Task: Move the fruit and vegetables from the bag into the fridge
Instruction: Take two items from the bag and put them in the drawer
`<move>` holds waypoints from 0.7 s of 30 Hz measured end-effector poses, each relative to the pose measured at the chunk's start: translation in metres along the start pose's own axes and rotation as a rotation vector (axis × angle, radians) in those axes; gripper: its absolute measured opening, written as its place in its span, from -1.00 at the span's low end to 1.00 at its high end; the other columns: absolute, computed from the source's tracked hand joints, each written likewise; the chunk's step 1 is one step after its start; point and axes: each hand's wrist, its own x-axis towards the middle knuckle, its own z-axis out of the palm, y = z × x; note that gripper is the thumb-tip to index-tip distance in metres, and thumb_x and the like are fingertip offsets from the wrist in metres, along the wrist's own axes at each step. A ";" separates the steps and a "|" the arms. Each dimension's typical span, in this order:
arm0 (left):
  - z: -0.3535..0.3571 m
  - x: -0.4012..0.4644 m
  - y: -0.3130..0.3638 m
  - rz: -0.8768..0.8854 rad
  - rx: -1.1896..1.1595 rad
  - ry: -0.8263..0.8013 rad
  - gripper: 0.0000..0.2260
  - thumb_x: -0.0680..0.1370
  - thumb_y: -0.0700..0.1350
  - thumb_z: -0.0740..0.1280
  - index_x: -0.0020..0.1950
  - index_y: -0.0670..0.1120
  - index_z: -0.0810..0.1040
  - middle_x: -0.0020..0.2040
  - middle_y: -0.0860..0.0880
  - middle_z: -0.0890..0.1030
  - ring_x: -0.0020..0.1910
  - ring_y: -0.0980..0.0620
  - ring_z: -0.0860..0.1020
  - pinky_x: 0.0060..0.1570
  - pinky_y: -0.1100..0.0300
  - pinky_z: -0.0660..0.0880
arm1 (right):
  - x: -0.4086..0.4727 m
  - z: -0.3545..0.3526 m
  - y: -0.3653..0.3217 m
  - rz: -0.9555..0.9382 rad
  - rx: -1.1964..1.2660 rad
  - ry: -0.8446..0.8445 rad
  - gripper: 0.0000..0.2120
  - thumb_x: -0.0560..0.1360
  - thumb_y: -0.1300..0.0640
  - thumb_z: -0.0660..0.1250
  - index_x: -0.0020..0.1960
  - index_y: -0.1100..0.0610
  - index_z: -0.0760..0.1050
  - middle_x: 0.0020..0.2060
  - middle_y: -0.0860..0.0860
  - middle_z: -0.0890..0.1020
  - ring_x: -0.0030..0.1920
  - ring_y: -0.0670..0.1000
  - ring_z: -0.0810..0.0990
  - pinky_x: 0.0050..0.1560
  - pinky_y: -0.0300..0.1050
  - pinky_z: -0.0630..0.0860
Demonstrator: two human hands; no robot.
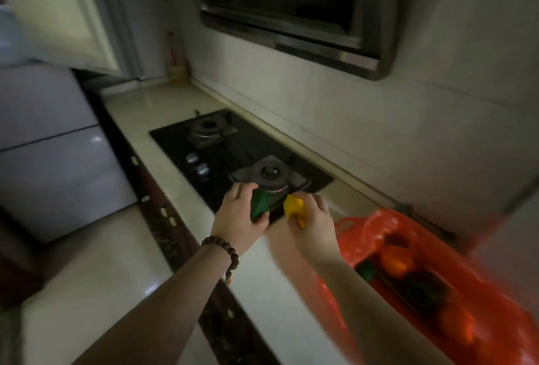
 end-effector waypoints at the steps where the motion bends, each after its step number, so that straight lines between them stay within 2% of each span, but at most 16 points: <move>1: -0.013 0.001 -0.015 -0.036 0.016 0.019 -0.50 0.44 0.00 0.40 0.32 -0.06 0.35 0.25 -0.04 0.38 0.16 -0.04 0.44 0.01 0.17 0.47 | 0.009 0.013 -0.013 -0.031 0.021 -0.030 -0.57 0.44 0.24 0.31 0.28 0.02 0.40 0.19 0.01 0.40 0.13 0.08 0.49 0.06 -0.15 0.40; 6: -0.077 0.003 -0.097 -0.203 0.036 0.131 -0.50 0.44 -0.01 0.40 0.33 -0.05 0.34 0.23 -0.03 0.38 0.16 -0.05 0.43 0.13 0.05 0.49 | 0.051 0.088 -0.079 -0.160 0.060 -0.176 -0.59 0.48 0.22 0.30 0.29 -0.04 0.37 0.23 -0.05 0.35 0.08 -0.07 0.43 0.05 -0.31 0.32; 11: -0.143 0.007 -0.181 -0.323 0.060 0.261 -0.54 0.44 -0.05 0.41 0.29 -0.03 0.37 0.21 0.00 0.40 0.15 -0.01 0.43 0.12 0.09 0.50 | 0.089 0.174 -0.154 -0.313 0.119 -0.267 -0.62 0.48 0.22 0.32 0.27 0.03 0.40 0.22 0.01 0.35 0.05 0.00 0.48 0.01 -0.28 0.38; 14: -0.186 0.017 -0.238 -0.362 0.072 0.308 -0.56 0.44 -0.06 0.41 0.27 -0.02 0.38 0.21 0.02 0.40 0.16 0.02 0.42 0.10 0.15 0.49 | 0.112 0.230 -0.206 -0.383 0.147 -0.277 -0.64 0.48 0.21 0.32 0.25 0.03 0.41 0.19 -0.05 0.36 0.01 -0.10 0.40 -0.10 -0.50 0.29; 16: -0.216 0.025 -0.277 -0.388 0.113 0.331 -0.55 0.44 -0.03 0.41 0.28 0.00 0.37 0.21 0.02 0.40 0.16 0.02 0.42 0.09 0.19 0.46 | 0.127 0.266 -0.241 -0.424 0.172 -0.283 -0.64 0.47 0.21 0.33 0.25 0.05 0.42 0.19 -0.03 0.39 0.02 -0.13 0.40 -0.14 -0.55 0.25; 18: -0.245 0.033 -0.311 -0.418 0.139 0.357 -0.54 0.44 -0.03 0.42 0.29 0.00 0.36 0.22 0.02 0.40 0.17 0.01 0.41 0.06 0.23 0.41 | 0.141 0.298 -0.273 -0.466 0.185 -0.287 -0.63 0.47 0.20 0.34 0.26 0.04 0.42 0.20 -0.03 0.40 0.05 -0.12 0.42 -0.12 -0.55 0.25; 21: -0.287 0.043 -0.356 -0.455 0.164 0.404 -0.52 0.44 -0.03 0.43 0.30 -0.01 0.36 0.23 0.01 0.40 0.18 0.00 0.41 0.08 0.19 0.44 | 0.163 0.344 -0.317 -0.514 0.194 -0.291 -0.64 0.48 0.17 0.33 0.25 0.01 0.42 0.20 -0.04 0.41 0.09 -0.10 0.44 -0.05 -0.41 0.34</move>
